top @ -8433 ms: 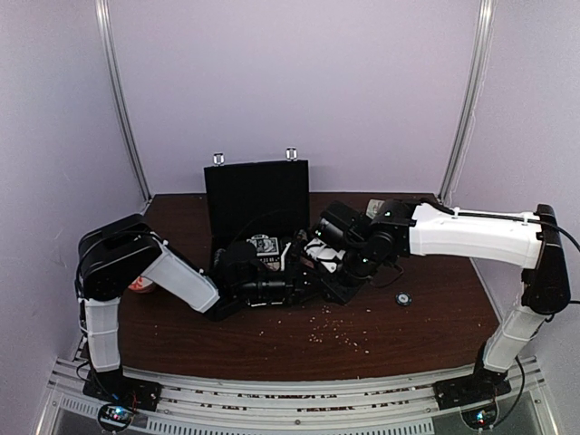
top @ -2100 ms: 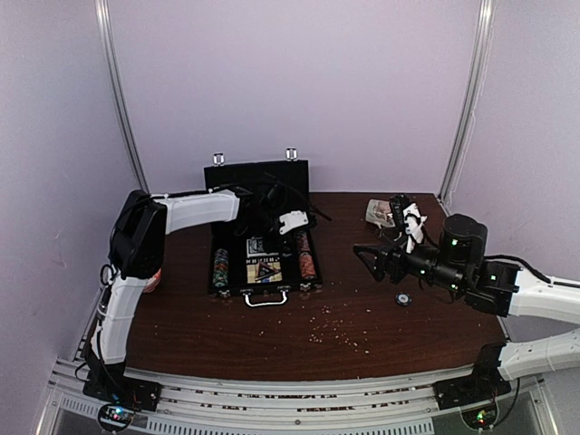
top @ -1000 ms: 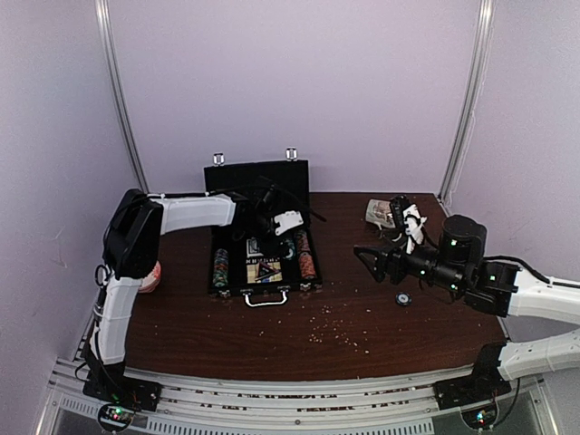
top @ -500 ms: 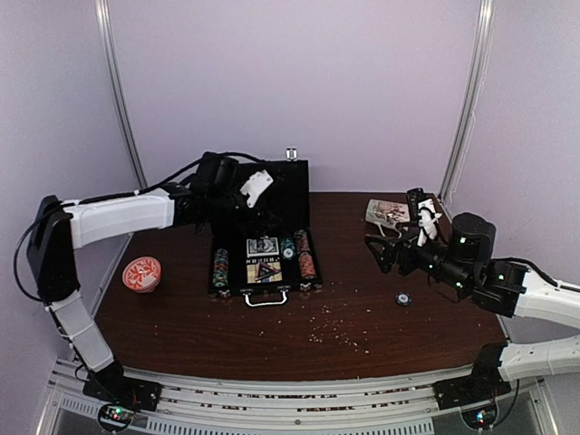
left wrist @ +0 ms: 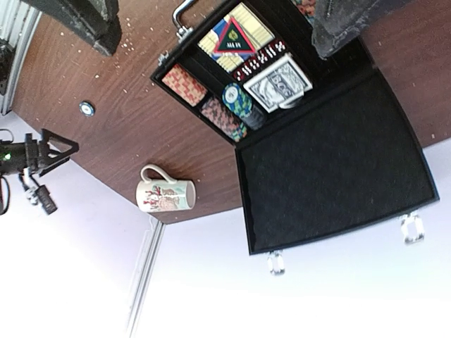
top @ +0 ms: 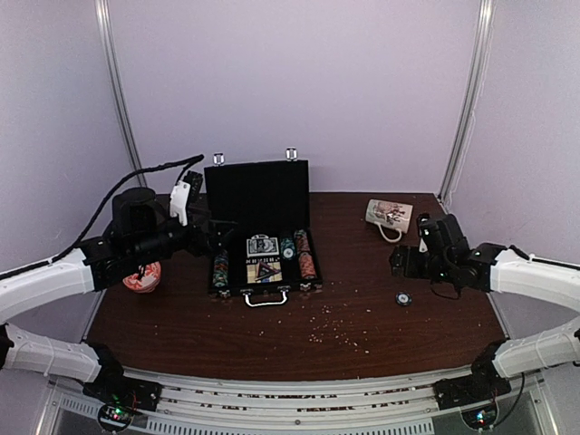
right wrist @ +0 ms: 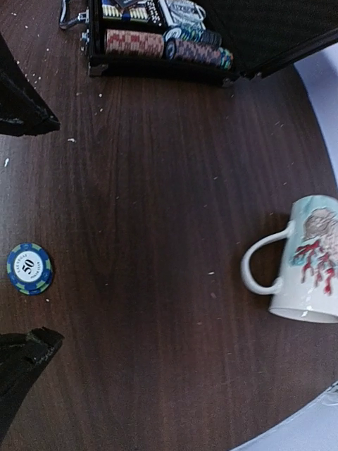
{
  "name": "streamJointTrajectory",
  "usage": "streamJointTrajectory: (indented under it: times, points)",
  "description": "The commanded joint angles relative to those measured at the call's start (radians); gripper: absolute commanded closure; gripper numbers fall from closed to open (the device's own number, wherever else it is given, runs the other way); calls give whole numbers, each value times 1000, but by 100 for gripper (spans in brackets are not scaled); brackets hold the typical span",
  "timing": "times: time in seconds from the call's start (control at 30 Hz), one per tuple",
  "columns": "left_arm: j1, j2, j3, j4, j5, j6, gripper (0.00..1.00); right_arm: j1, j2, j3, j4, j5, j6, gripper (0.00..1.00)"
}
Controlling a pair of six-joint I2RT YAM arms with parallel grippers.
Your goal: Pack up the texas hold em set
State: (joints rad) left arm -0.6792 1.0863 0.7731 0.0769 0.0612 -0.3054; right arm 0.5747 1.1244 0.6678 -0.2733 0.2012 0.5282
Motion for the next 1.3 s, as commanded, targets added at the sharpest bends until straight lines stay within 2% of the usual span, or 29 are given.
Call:
streamJointTrajectory:
  times: [0.0,0.3,0.53,1.27]
  points:
    - [9,-55,-58,81,13,-90,2,-7,79,-1,-120,-30,102,6]
    - [8,-59,-84,44,30,-71,2,-9,221,-15,-164,-33,128,13]
    - [9,-44,-77,47,27,-45,2,-22,312,20,-159,-95,105,23]
    - [8,-45,-67,42,29,-47,2,-53,426,23,-139,-154,13,51]
